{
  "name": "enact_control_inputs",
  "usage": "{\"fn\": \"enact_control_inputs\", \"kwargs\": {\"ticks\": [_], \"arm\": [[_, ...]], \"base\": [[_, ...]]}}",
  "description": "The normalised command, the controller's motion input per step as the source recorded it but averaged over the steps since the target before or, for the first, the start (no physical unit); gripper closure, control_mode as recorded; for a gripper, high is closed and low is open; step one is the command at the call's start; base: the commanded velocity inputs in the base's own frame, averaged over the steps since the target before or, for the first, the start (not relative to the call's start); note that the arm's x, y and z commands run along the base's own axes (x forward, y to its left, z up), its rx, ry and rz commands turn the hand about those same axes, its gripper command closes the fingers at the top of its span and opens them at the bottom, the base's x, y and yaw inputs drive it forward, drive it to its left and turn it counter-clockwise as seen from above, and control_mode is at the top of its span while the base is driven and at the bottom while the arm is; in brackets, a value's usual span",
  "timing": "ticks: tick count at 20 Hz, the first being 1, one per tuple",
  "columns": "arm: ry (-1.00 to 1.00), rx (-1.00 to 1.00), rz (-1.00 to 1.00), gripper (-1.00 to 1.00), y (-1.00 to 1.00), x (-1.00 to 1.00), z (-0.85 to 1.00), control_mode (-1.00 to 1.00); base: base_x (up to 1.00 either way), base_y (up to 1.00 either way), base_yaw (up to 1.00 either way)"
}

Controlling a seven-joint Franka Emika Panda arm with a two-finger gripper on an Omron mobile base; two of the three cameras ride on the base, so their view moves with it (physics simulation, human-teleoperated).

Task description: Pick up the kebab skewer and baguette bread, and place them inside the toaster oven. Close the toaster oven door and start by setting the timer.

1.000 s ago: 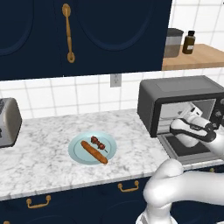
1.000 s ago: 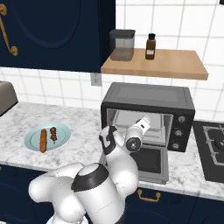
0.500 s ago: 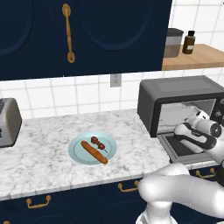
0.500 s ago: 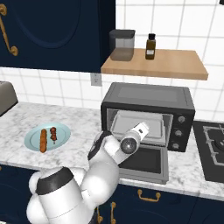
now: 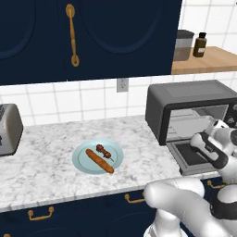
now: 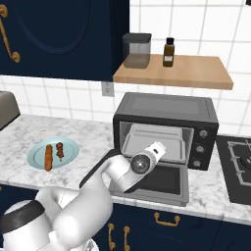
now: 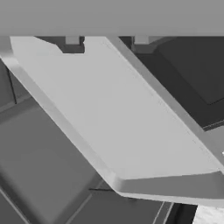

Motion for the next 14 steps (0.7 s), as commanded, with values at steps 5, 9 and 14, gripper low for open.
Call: {"fn": "enact_control_inputs", "kwargs": {"ticks": [5,9,14], "arm": [[0.06,0.0,0.0,1.0,-0.1,-0.78,0.97,-1.0],[0.14,0.0,-0.06,1.0,0.07,-0.69,0.96,-1.0],[0.3,0.04,-0.26,1.0,0.49,-0.64,0.79,-1.0]], "base": [[0.0,0.0,0.0],[0.0,0.0,0.0],[0.0,0.0,0.0]]}}
